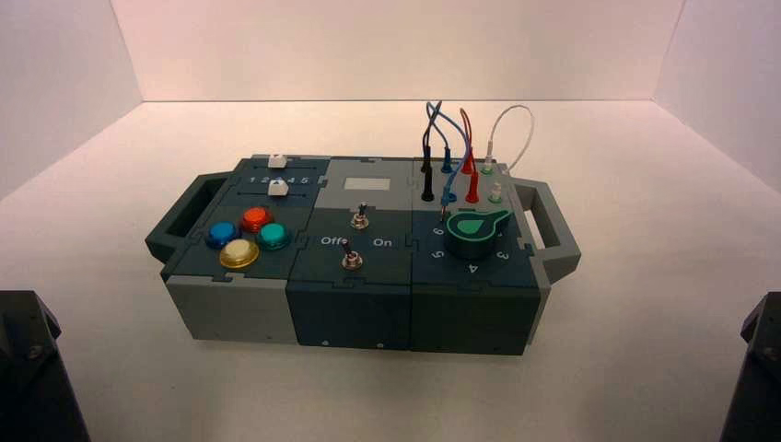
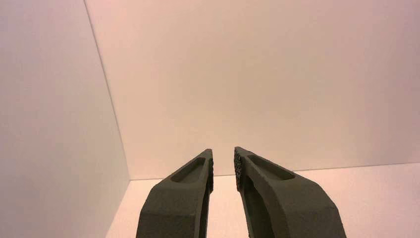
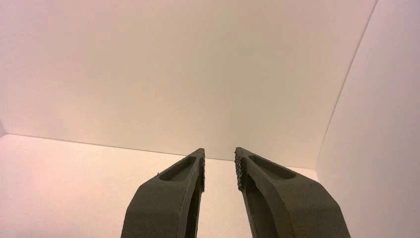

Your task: Pull the black wire.

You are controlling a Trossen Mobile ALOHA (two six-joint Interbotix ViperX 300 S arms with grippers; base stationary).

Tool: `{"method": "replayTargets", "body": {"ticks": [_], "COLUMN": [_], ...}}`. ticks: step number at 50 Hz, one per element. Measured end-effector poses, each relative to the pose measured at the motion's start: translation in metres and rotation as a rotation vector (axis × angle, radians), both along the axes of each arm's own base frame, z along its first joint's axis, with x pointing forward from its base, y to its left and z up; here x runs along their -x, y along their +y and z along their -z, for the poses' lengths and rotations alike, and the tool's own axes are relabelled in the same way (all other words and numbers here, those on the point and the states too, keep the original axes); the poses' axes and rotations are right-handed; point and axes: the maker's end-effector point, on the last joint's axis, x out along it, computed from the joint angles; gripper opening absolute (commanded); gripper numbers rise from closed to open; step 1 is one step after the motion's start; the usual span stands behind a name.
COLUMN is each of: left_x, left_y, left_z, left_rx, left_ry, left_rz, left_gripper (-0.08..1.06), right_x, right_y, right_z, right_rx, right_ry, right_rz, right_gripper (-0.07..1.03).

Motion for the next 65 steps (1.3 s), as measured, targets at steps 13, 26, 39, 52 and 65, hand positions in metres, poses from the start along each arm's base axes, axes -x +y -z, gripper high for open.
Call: {"method": "replayTargets", "body": {"ticks": [13, 26, 39, 52, 65], "left_x": [0.000, -0.001, 0.002, 0.014, 0.040], "left_y": [0.000, -0.006, -0.033, -0.057, -0.095], "left_z": [0.002, 0.015, 0.041, 0.059, 0.083], "left_rx": [0.000, -0.004, -0.023, -0.045, -0.066], "left_ry": [0.011, 0.078, 0.214, 0.327, 0.424], "left_rz": [-0.001, 0.024, 0.127, 0.226, 0.392], "left_gripper": [0.26, 0.26, 0.26, 0.26, 0.26], "right_x": [0.000, 0.003, 0.009, 0.014, 0.024], "right_y": [0.002, 0.017, 0.031, 0.032, 0.050], "right_z": [0.003, 0.012, 0.029, 0.046, 0.066], "right_rx": [0.001, 0.007, -0.008, -0.031, -0.035], "right_ry": [0.009, 0.055, 0.155, 0.249, 0.357], "right_rz": [-0.008, -0.064, -0.114, -0.118, -0.184], "right_gripper": [0.35, 0.35, 0.35, 0.35, 0.35]}}
